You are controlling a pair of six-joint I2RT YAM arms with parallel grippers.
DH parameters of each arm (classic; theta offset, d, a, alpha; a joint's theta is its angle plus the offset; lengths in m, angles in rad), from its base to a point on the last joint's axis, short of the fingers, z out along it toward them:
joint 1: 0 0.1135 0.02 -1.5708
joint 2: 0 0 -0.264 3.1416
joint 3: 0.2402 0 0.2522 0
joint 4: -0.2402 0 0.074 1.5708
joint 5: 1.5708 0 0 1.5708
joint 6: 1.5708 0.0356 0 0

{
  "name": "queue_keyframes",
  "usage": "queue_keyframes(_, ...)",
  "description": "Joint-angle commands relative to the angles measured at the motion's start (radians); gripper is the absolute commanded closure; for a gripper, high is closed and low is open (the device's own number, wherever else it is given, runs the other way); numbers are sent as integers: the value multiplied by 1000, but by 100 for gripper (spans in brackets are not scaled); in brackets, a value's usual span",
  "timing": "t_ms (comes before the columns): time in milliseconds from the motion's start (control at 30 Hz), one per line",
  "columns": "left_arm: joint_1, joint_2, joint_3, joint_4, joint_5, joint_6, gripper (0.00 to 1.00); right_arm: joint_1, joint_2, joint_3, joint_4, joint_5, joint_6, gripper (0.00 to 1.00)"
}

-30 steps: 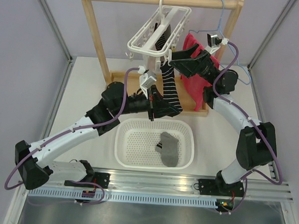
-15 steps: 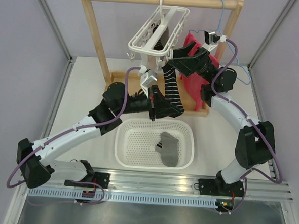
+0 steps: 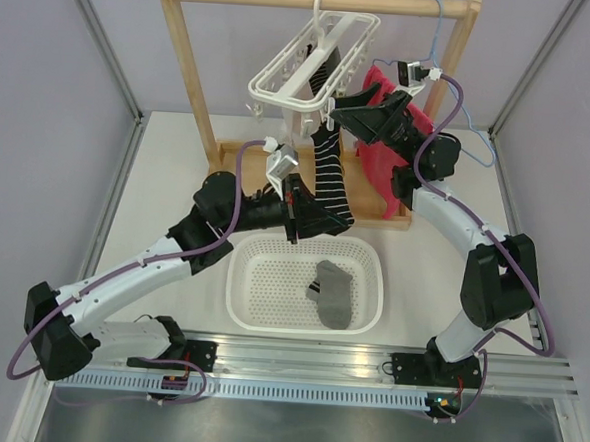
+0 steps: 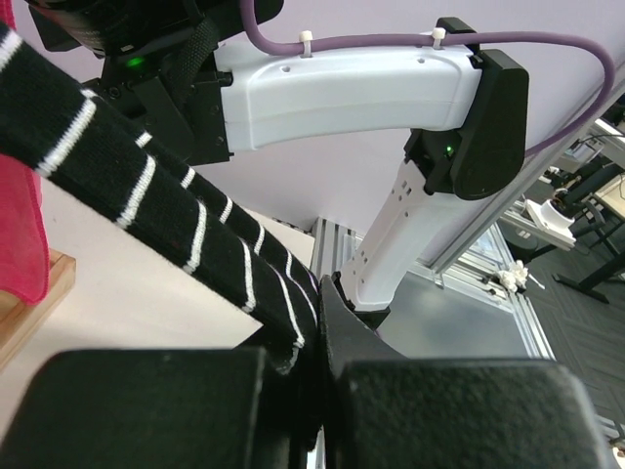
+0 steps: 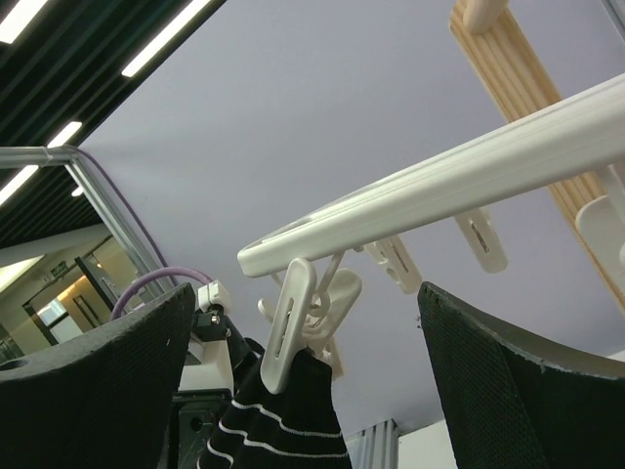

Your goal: Remove the socks clipped to the hanger

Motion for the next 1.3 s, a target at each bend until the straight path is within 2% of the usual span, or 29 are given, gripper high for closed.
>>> queue_keyframes(0,-1,-46,-35,42,31,-50,98,6,-12,34,422,40,41,2)
queue_keyframes(300,5,-54,-68,79,39,-88,98,31,4,34,465,62,58,4)
queue_keyframes(433,5,-50,-75,99,50,-104,98,45,4,40,465,62,51,9)
queue_keyframes(500,5,-52,-78,107,50,-110,98,46,1,39,465,60,46,15)
queue_keyframes(600,6,-58,-84,110,50,-111,98,46,-6,30,465,60,38,31)
queue_keyframes(700,6,-63,-89,111,51,-116,98,46,-9,22,465,65,32,40)
queue_keyframes(1067,8,-83,-118,125,59,-136,98,49,3,39,463,94,12,42)
queue_keyframes(1267,8,-81,-123,131,63,-144,98,48,11,39,463,96,8,57)
